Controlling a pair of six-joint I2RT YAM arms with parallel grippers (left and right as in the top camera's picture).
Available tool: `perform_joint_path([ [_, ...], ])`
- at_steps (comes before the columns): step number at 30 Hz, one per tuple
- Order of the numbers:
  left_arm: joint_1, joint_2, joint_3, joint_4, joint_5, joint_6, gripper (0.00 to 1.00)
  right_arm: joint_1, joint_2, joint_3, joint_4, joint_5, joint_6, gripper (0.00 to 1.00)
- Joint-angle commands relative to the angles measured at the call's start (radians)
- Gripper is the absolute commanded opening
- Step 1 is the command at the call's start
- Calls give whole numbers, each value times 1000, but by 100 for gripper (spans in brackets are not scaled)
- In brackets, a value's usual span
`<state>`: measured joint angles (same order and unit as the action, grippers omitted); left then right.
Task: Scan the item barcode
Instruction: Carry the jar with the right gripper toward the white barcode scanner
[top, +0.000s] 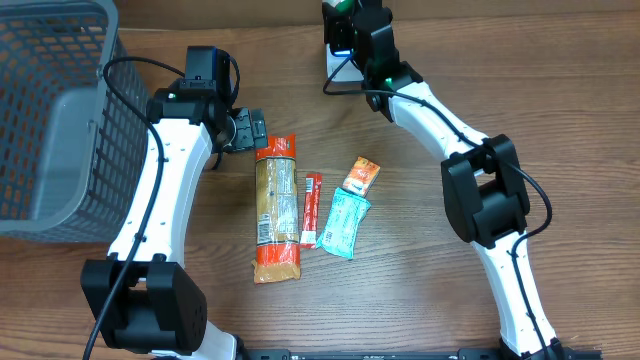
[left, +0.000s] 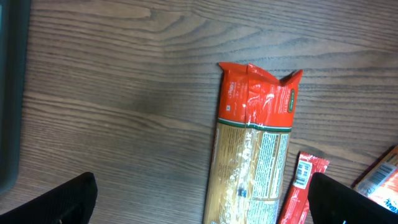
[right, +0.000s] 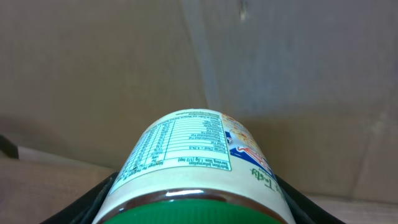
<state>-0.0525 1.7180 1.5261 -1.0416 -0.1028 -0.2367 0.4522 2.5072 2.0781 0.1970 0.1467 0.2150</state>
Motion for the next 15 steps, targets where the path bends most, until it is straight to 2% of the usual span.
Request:
perform_joint_path([
  [1, 0, -12, 15, 0, -11, 5, 100, -1, 35, 17, 61, 13, -7, 25],
  [15, 0, -12, 15, 0, -11, 5, 100, -16, 77, 17, 98, 77, -6, 29],
])
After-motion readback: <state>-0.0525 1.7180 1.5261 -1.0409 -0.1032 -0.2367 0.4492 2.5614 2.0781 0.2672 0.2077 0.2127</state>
